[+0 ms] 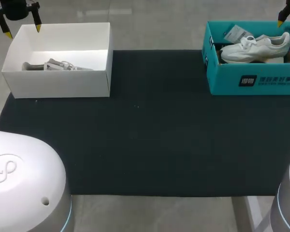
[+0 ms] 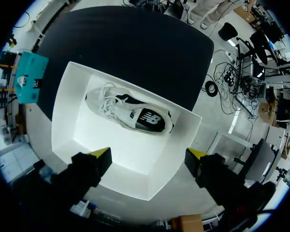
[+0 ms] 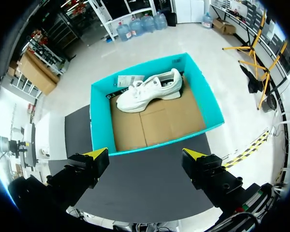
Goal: Take the shoe out of the shoebox, open the shoe tongue, remove and reinsert the insole, then place the shoe into the shoebox
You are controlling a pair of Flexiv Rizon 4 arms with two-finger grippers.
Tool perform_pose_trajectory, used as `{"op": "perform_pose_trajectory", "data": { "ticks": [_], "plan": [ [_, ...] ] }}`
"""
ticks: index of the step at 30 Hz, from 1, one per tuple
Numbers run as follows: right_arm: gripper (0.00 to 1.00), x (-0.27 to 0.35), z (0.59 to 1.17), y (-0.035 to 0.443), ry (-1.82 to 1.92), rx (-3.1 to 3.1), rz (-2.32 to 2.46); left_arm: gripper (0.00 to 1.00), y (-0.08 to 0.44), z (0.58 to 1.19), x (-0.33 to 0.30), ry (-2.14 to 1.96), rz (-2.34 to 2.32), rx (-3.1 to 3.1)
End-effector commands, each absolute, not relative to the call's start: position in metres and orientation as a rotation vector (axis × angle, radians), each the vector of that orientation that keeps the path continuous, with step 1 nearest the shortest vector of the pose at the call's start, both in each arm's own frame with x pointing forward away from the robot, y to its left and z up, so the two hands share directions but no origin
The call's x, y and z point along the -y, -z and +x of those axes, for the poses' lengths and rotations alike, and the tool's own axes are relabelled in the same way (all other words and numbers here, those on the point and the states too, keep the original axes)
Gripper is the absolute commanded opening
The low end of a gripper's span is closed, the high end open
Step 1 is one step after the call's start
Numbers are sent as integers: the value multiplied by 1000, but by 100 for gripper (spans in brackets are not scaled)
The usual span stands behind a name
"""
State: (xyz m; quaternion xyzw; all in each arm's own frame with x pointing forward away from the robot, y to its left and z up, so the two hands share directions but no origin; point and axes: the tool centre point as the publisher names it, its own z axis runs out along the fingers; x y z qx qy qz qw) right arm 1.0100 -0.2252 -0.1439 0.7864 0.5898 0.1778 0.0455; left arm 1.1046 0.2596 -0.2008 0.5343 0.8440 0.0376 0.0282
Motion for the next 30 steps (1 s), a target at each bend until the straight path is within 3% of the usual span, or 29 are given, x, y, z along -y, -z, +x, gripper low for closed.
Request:
{"op": "perform_pose_trajectory", "data": {
  "ticks": [1, 30],
  "plan": [
    [100, 239, 1073, 139, -252, -1953, 2540, 100, 200, 1104, -260, -118, 1651, -2605],
    [100, 256, 1083, 158, -312, -1918, 2690, 100, 200, 1104, -260, -118, 1651, -2605]
  ]
}}
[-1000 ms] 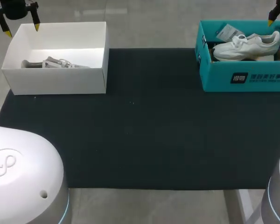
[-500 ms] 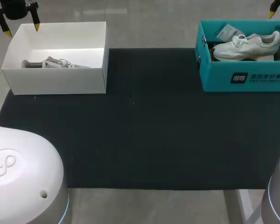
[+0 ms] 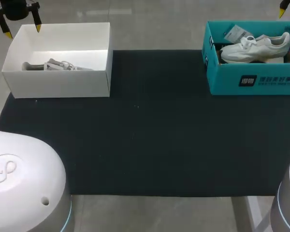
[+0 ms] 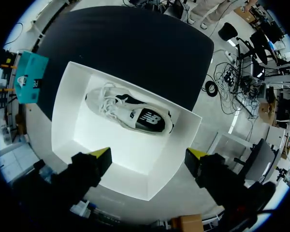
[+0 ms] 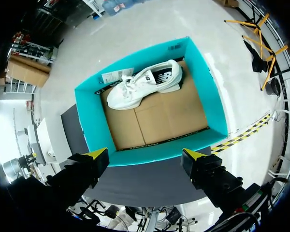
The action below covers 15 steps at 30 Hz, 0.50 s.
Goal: Take the shoe out of the shoebox, open the shoe tongue, remove and reinsert the insole, then place the shoe into the shoebox
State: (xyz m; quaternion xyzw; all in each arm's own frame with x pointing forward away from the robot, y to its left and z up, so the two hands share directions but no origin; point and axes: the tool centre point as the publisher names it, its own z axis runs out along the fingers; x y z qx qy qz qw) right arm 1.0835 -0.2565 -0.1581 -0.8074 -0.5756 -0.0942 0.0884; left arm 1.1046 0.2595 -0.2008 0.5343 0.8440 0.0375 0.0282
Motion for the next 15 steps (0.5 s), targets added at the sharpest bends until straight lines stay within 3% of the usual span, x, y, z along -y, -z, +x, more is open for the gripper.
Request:
{"op": "perform_pose_trajectory", "data": {
  "ticks": [1, 15],
  "plan": [
    [100, 256, 1083, 158, 279, 1714, -2404, 100, 200, 1104, -260, -118, 1651, -2605],
    [100, 265, 1094, 171, 198, 1857, -2446, 100, 200, 1104, -260, -118, 1651, -2605]
  ]
}}
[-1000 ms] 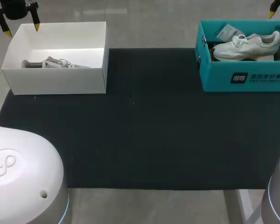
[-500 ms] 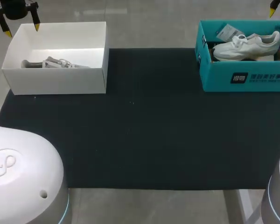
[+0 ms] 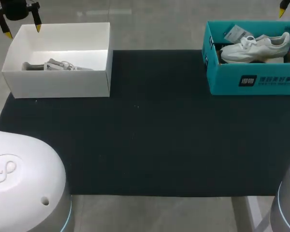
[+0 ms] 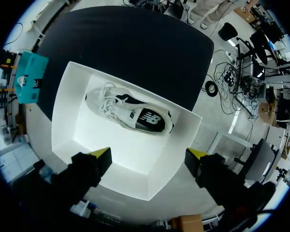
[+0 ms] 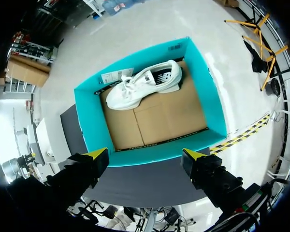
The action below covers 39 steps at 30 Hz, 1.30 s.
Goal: Take the shoe out of the shoebox, open the shoe tongue, remove and reinsert the insole, then place the shoe into the shoebox
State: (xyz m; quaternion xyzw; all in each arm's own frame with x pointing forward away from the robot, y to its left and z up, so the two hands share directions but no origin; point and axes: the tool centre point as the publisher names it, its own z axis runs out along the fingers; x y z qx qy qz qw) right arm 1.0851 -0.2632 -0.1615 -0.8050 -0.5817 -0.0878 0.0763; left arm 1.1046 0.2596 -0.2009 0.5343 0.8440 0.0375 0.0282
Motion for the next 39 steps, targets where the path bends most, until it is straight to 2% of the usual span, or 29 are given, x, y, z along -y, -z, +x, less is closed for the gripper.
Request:
{"op": "perform_pose_trajectory", "data": {
  "ticks": [1, 14, 28, 39],
  "plan": [
    [100, 270, 1099, 175, 214, 1880, -2474, 100, 200, 1104, -260, -118, 1651, -2605],
    [100, 302, 1138, 224, 137, 1997, -2536, 100, 200, 1104, -260, -118, 1651, -2605],
    [100, 333, 1203, 240, 42, 2155, -2415, 100, 200, 1104, -260, -118, 1651, -2605],
    [100, 341, 1226, 264, -16, 2148, -2511, 100, 200, 1104, -260, -118, 1651, -2605]
  ]
}}
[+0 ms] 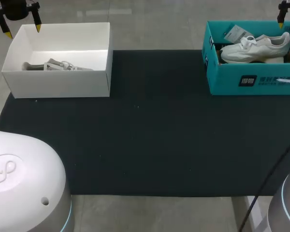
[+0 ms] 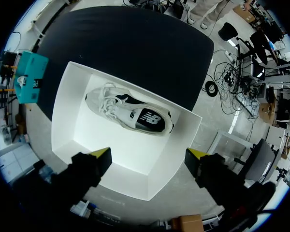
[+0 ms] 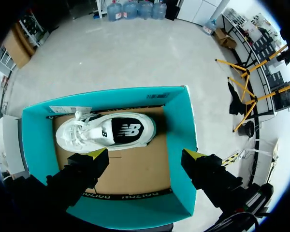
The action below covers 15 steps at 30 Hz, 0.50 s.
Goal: Take the shoe out of the shoebox, open the shoe tongue, remove and reinsert the insole, then place the shoe into the shoebox
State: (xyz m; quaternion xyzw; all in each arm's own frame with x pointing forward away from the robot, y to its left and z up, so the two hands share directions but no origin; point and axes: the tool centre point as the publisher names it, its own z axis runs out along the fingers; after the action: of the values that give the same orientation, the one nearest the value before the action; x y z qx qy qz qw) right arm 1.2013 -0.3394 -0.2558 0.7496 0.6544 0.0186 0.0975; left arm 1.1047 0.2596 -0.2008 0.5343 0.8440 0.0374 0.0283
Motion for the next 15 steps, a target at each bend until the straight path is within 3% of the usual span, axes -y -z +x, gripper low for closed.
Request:
{"op": "perform_pose_trajectory", "data": {
  "ticks": [1, 15],
  "plan": [
    [100, 342, 1227, 266, 15, -1928, 2265, 100, 200, 1104, -260, -118, 1651, -2605],
    [100, 354, 1240, 300, -40, -1877, 2279, 100, 200, 1104, -260, -118, 1651, -2605]
  ]
}}
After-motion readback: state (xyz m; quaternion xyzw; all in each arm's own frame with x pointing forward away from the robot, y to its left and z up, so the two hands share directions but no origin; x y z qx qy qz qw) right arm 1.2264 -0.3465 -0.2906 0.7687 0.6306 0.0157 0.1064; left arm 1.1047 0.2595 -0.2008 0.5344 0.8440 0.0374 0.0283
